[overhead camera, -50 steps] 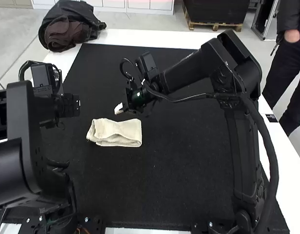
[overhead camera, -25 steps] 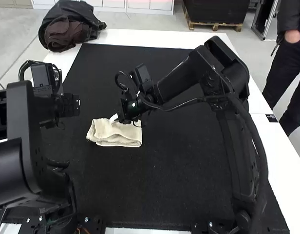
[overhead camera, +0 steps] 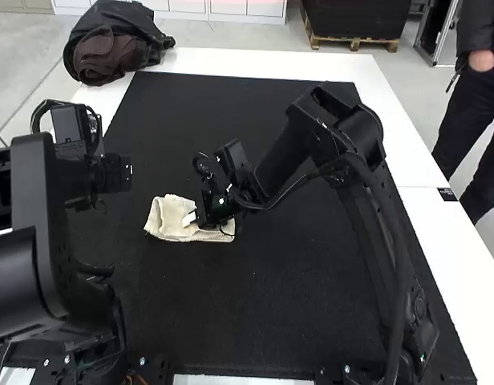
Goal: Fold the towel.
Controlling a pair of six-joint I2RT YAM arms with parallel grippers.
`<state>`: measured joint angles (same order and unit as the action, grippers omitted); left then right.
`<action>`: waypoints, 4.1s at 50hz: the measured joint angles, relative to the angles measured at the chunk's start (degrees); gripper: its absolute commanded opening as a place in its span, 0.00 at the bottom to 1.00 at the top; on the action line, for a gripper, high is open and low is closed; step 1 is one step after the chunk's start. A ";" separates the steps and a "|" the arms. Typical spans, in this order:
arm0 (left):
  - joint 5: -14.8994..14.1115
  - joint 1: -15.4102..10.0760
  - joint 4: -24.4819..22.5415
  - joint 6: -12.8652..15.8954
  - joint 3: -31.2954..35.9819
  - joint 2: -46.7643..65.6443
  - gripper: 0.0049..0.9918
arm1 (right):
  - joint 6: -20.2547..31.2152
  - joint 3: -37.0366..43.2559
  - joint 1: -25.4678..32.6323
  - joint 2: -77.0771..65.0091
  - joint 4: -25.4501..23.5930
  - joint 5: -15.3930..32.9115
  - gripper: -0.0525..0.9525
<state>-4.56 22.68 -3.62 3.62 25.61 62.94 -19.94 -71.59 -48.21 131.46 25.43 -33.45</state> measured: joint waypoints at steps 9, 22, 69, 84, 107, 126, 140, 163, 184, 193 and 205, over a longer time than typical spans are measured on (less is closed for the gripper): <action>0.00 -0.02 1.25 0.00 1.03 0.00 0.97 | -1.95 0.52 -0.02 -1.46 -0.24 0.02 0.03; -0.20 -0.02 2.60 -0.35 6.29 0.00 0.97 | -6.34 0.76 -0.04 -13.44 -2.67 -0.02 0.03; -0.15 -16.50 11.65 -10.14 21.64 -10.12 0.97 | -7.56 2.29 33.51 -65.90 -21.33 1.07 0.28; -0.13 -17.07 11.61 -10.60 21.64 -20.85 0.97 | -8.20 11.32 42.86 -86.97 -22.82 -0.44 0.92; -0.13 -17.07 11.50 -12.52 19.89 -43.43 0.97 | -12.50 22.84 47.63 -121.46 -25.59 0.13 0.96; 2.75 -17.05 10.01 -12.70 14.34 -62.93 0.97 | -4.90 20.26 49.83 -131.01 -29.83 11.17 0.96; 7.23 -17.00 -0.57 -9.40 7.87 -62.88 0.97 | 8.70 27.89 49.83 -131.05 -25.35 24.09 0.96; 7.08 -17.00 -22.01 0.17 -21.90 -62.88 0.97 | 15.67 62.64 49.83 -130.88 -5.11 33.42 0.96; 17.29 -17.00 -5.01 -6.01 -25.29 -62.88 0.97 | 16.59 71.23 49.83 -130.88 -6.43 34.58 0.96; 17.94 -17.00 3.04 -8.92 -25.29 -62.86 0.97 | 17.57 71.23 49.81 -130.88 -23.30 35.43 0.96; 18.12 -17.00 3.43 -12.13 -25.29 -62.86 0.97 | 20.00 71.28 49.83 -130.86 -25.16 34.71 0.96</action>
<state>13.56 5.67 -0.19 -8.51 0.32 0.08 0.05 -0.32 1.63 0.60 0.27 1.26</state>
